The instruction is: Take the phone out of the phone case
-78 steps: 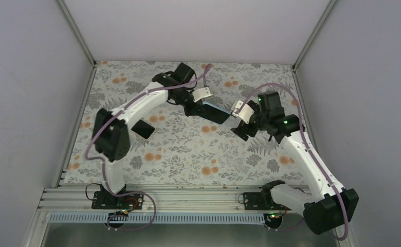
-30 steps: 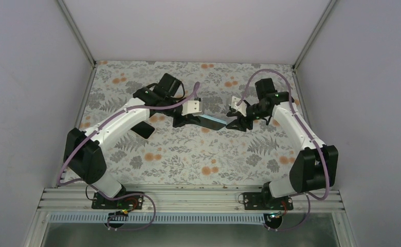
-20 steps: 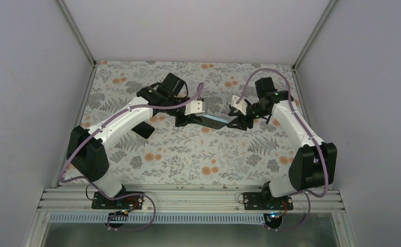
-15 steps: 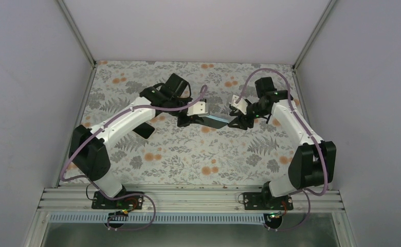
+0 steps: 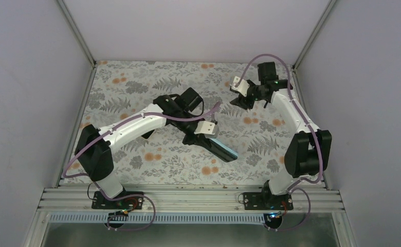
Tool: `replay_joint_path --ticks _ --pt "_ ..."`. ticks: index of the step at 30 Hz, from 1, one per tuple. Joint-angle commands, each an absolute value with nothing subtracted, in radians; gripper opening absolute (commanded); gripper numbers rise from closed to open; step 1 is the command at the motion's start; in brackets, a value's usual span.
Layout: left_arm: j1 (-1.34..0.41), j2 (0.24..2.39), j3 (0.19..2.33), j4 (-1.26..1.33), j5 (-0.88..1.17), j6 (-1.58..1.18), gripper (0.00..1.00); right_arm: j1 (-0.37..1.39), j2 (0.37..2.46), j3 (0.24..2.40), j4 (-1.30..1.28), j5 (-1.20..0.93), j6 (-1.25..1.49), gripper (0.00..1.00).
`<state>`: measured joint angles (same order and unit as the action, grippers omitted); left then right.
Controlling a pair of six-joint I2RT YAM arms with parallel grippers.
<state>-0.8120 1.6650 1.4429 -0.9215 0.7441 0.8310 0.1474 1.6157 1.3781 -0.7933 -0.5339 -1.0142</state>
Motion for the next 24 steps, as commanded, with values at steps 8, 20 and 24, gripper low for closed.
replay_joint_path --ticks 8,20,24 --pt "-0.737 1.659 1.462 -0.929 0.837 0.880 0.02 0.105 1.572 1.401 -0.970 -0.610 -1.149 0.63" --pt "-0.669 1.676 1.493 -0.903 0.805 0.897 0.02 0.138 1.271 1.134 -1.215 -0.797 -1.209 0.55" --pt "-0.669 1.681 1.505 -0.895 0.814 0.883 0.02 0.166 1.242 1.061 -1.141 -0.814 -1.158 0.53"
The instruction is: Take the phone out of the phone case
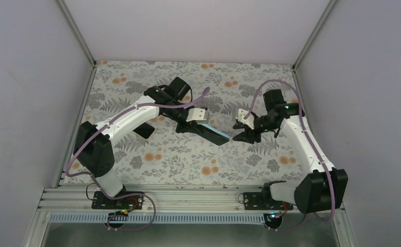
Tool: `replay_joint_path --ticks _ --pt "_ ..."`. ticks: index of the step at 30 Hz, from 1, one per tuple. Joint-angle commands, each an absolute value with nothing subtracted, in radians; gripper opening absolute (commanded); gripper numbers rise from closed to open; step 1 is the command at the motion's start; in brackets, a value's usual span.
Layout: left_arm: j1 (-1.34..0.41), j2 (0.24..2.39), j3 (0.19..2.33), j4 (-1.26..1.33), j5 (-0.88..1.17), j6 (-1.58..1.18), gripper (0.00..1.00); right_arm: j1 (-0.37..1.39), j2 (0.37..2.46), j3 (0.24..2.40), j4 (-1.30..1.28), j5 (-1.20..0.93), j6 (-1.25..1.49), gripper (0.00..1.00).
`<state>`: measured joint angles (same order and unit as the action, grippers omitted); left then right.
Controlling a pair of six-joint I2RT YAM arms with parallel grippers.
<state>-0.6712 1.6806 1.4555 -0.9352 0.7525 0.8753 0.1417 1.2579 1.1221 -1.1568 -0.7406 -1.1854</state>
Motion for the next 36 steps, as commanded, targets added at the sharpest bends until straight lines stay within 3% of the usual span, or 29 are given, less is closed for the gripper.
replay_joint_path --ticks 1,19,36 --pt "-0.669 1.680 1.509 -0.896 0.814 0.880 0.02 0.168 1.238 1.051 -1.127 -0.820 -1.150 0.53" --pt "-0.671 1.675 1.513 -0.910 0.824 0.873 0.02 0.175 1.270 1.048 -1.014 -0.809 -1.091 0.52" --pt "-0.699 1.717 1.583 -1.006 0.959 0.898 0.02 0.178 1.261 1.047 -0.778 -0.723 -0.972 0.49"
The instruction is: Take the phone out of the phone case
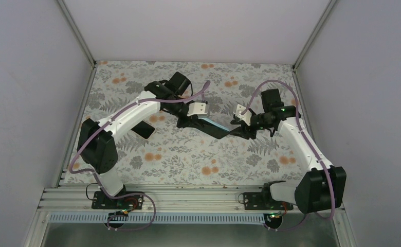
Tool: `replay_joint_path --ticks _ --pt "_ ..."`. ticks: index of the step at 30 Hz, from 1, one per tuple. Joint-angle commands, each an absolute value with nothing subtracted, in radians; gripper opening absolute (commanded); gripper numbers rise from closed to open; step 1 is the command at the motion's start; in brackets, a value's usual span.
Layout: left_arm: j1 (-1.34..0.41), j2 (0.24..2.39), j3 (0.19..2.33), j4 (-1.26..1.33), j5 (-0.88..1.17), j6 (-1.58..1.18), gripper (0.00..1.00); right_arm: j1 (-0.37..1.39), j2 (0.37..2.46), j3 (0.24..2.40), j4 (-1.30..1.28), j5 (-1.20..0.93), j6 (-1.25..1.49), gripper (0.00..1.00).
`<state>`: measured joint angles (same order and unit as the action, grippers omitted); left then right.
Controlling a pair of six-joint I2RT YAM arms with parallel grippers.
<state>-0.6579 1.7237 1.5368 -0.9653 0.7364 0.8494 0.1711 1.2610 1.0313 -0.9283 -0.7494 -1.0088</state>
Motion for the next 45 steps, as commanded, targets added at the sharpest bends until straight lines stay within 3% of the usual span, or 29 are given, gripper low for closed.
replay_joint_path --ticks 1,45 --pt "-0.699 1.718 1.582 -1.010 0.960 0.902 0.02 0.178 1.267 1.054 -0.784 -0.720 -0.977 0.50" --pt "-0.721 1.711 1.581 -0.952 0.883 0.868 0.02 0.169 1.309 1.116 -0.888 -0.716 -1.059 0.50"
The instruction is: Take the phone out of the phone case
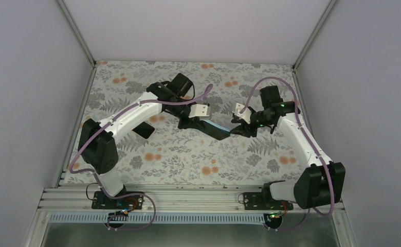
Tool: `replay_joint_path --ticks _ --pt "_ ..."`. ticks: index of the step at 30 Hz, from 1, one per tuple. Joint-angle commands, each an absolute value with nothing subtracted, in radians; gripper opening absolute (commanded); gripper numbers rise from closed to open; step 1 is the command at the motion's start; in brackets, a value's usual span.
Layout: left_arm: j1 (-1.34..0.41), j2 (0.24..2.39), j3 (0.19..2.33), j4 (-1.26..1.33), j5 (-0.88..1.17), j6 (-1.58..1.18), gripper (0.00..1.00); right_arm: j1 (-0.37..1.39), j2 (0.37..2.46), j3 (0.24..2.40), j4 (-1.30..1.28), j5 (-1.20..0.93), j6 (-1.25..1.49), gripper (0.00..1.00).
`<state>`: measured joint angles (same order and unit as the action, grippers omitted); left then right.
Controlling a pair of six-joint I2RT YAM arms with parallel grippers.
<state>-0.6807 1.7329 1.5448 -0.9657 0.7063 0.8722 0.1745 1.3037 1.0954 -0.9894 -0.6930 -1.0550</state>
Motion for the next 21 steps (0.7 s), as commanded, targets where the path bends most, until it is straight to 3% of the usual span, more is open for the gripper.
replay_joint_path --ticks 1,21 --pt "-0.722 1.722 1.589 -0.953 0.893 0.867 0.02 0.174 1.304 1.113 -0.881 -0.723 -1.047 0.49" --pt "-0.744 1.812 1.746 -1.102 1.204 0.910 0.02 0.267 1.259 0.963 -0.590 -0.622 -0.875 0.46"
